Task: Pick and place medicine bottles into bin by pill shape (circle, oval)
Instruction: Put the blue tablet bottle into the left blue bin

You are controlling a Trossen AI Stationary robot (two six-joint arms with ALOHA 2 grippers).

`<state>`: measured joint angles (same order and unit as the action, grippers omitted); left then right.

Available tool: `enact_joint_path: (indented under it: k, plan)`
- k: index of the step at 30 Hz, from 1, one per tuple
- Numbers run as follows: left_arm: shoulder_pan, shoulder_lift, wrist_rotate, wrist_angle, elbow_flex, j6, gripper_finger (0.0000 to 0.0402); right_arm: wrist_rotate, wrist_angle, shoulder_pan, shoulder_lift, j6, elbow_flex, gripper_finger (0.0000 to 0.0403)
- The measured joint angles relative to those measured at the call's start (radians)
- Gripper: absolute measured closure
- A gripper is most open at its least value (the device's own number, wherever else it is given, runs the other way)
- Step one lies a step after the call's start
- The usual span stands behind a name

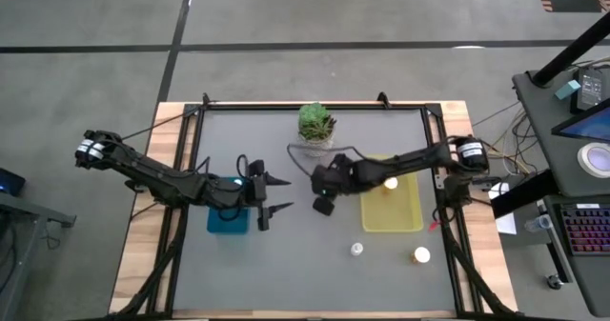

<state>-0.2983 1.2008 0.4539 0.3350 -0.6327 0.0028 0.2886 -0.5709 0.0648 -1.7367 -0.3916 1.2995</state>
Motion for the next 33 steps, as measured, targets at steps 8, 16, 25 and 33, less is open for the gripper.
enact_joint_path:
  k: [8,16,25,33]
  plan:
    - [-0.005,0.026,-0.004,-0.152,0.001,-0.117,0.0152,0.0,0.168,0.135,0.007,0.07,0.0,0.0289]
    - [-0.005,0.066,-0.059,-0.17,0.001,-0.181,0.0152,0.0,0.3,0.17,0.007,0.147,0.013,0.029]
    - [-0.005,0.12,-0.082,-0.15,0.001,-0.184,0.0152,0.026,0.324,0.169,0.007,0.243,0.091,0.0289]
    - [-0.005,0.152,-0.083,-0.098,-0.001,-0.182,0.0153,0.026,0.323,0.168,0.007,0.286,0.133,0.0289]
